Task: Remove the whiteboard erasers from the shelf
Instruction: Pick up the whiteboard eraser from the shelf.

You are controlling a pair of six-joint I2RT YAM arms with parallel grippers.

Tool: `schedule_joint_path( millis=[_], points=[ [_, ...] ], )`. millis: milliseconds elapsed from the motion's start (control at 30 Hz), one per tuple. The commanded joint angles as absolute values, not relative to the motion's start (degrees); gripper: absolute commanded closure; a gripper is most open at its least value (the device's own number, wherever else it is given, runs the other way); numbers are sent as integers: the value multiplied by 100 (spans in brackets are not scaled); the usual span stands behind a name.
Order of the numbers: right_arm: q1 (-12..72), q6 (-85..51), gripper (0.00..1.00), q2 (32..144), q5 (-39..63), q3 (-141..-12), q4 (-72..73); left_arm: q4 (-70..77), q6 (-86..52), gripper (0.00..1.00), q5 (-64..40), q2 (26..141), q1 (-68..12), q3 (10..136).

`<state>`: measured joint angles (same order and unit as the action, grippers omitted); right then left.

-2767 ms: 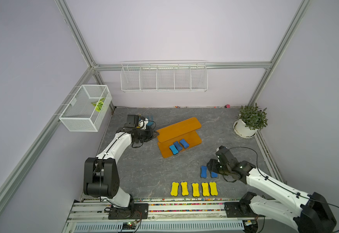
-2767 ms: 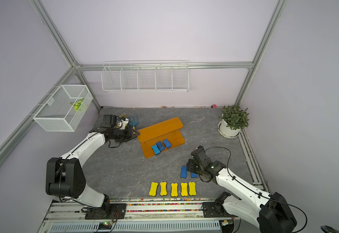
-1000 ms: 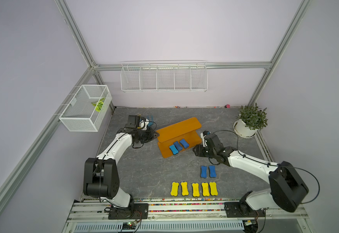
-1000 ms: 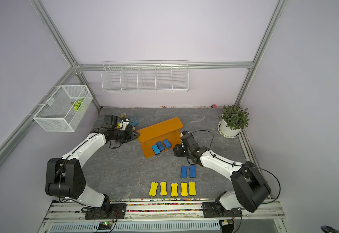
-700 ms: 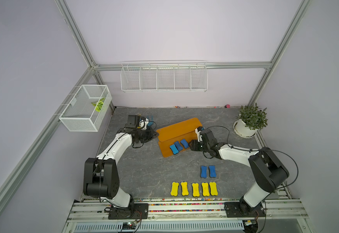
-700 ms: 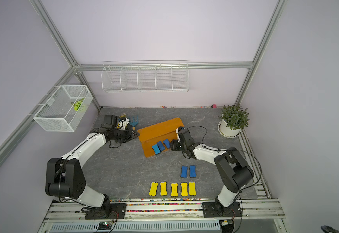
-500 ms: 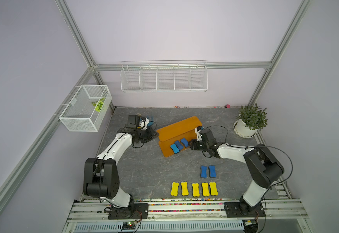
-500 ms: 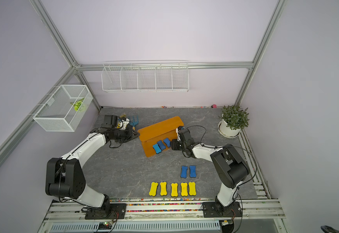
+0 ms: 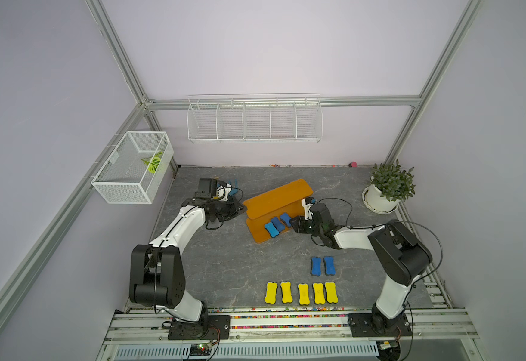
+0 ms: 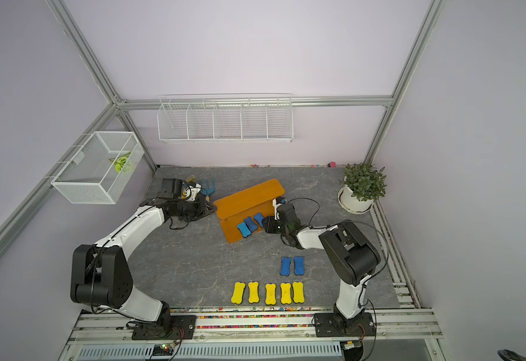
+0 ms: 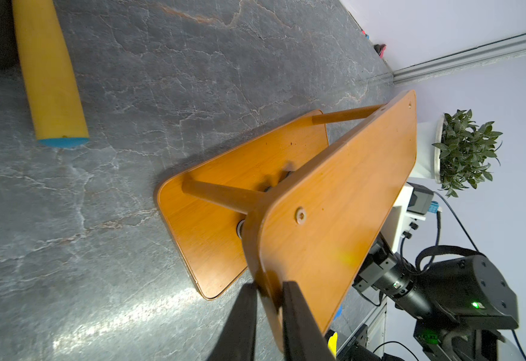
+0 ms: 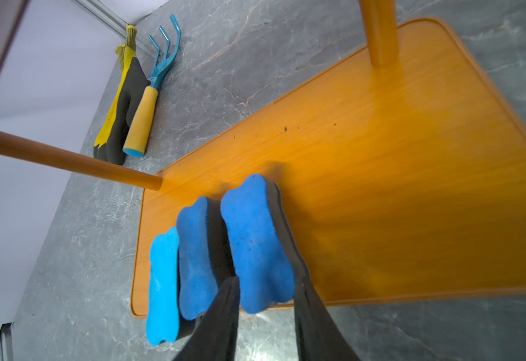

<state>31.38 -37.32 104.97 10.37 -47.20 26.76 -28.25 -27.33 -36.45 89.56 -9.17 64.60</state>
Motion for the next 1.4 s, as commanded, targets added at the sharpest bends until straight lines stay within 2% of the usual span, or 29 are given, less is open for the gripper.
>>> schedule_joint_path(
  millis=[0,533,1067,1367],
  points=[
    [3120,-3884,64,10557,881,-4575,3176,-2962,-2610,80,-3513,9028,-947,6477],
    [3130,-3993,64,10932,1006,-4624,3319,-2971,-2610,80,-3489,9004,-947,6474],
    [3129,-4008,86,10882,849,-4623,3056,-3006,-2585,80,-3480,9014,-938,6509],
    [3131,-4056,96,10569,385,-4702,2481,-3041,-2575,80,-3453,8982,-940,6504]
  ],
)
